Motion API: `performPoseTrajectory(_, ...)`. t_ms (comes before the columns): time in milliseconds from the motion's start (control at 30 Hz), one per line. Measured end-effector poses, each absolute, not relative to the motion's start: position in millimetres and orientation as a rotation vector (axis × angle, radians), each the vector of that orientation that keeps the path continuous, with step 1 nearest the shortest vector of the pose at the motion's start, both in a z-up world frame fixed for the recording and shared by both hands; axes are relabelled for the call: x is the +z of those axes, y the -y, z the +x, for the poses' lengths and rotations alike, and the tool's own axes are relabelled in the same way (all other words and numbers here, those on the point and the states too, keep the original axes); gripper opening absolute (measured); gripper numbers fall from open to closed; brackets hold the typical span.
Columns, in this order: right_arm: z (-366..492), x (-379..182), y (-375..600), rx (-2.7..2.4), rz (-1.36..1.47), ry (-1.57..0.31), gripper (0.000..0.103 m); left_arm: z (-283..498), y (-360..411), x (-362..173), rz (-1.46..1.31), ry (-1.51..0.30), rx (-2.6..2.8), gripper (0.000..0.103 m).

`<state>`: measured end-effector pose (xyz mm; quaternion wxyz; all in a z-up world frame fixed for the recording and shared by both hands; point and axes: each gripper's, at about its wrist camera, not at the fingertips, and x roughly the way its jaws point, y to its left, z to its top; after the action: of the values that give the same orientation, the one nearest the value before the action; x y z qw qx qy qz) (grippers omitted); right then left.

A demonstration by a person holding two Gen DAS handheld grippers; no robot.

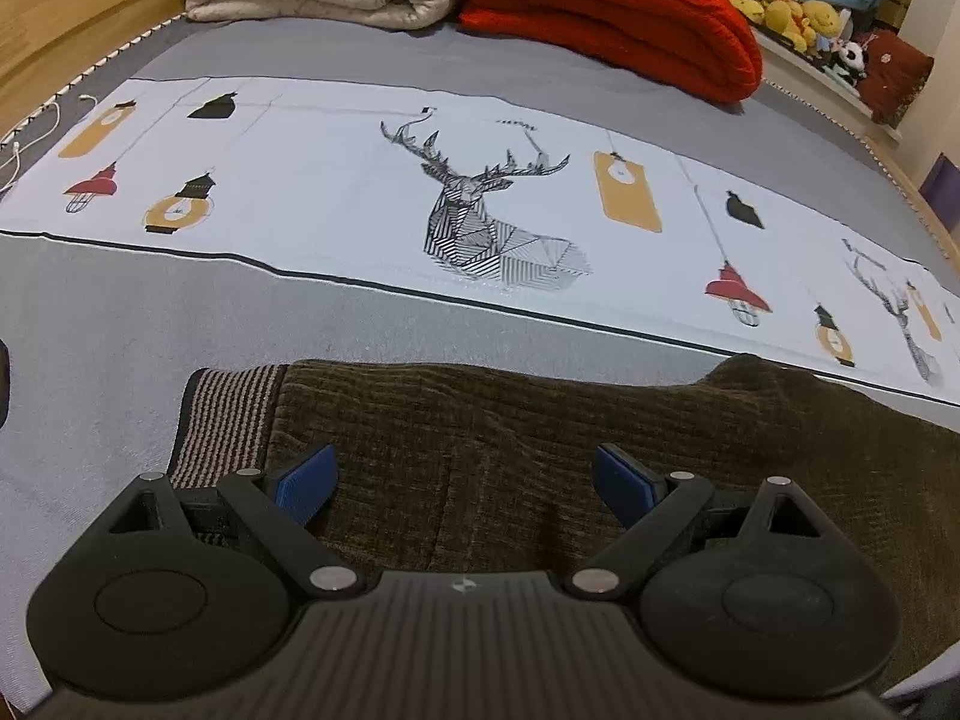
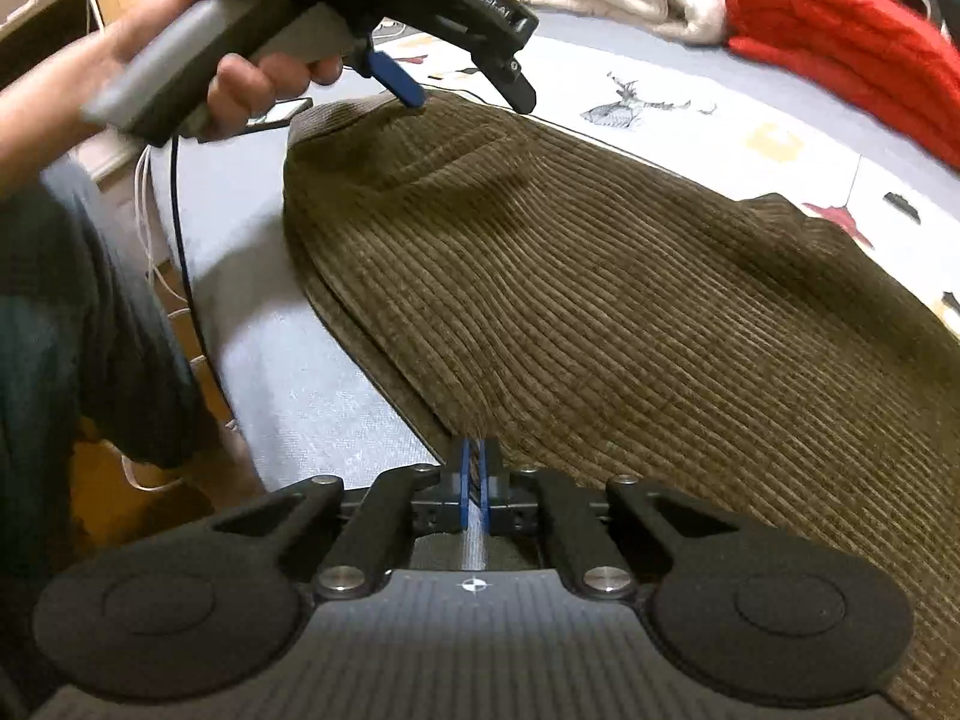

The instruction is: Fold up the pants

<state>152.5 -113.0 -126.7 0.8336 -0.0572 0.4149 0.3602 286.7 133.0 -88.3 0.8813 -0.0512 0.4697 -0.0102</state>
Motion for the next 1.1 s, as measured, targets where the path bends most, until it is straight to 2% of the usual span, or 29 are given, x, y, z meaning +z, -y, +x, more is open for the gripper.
performPoseTrajectory(67,178,-107,132,0.751,0.012,-0.878,0.031,289,-133,-92,-0.097,-0.992,-0.012,0.095)
performPoseTrajectory(100,196,-96,142,0.727,0.063,-0.864,0.035,289,-133,-93,-0.091,-0.998,-0.011,0.095)
performPoseTrajectory(267,325,-69,181,0.597,0.256,-0.925,0.039,289,-131,-99,-0.041,-1.006,-0.024,0.095)
performPoseTrajectory(400,421,-91,182,0.555,0.362,-1.091,0.039,291,-133,-102,-0.033,-1.017,-0.034,0.095)
performPoseTrajectory(467,442,-106,168,0.545,0.304,-1.150,0.039,293,-134,-103,-0.039,-1.022,-0.035,0.095)
performPoseTrajectory(600,451,-137,144,0.503,0.174,-1.369,0.038,296,-136,-103,-0.055,-1.032,-0.038,0.095)
performPoseTrajectory(767,446,-139,141,0.575,0.213,-1.459,0.038,297,-141,-100,-0.101,-1.036,-0.038,0.095)
performPoseTrajectory(833,446,-144,141,0.545,0.227,-1.460,0.035,298,-141,-101,-0.099,-1.036,-0.036,0.095)
performPoseTrajectory(867,448,-146,140,0.518,0.223,-1.433,0.027,297,-140,-101,-0.093,-1.034,-0.036,0.095)
performPoseTrajectory(967,432,-142,133,0.517,0.166,-1.273,0.014,295,-138,-102,-0.078,-1.026,-0.035,0.095)
performPoseTrajectory(1100,418,-135,136,0.507,0.158,-1.118,0.010,294,-140,-102,-0.086,-1.018,-0.036,0.095)
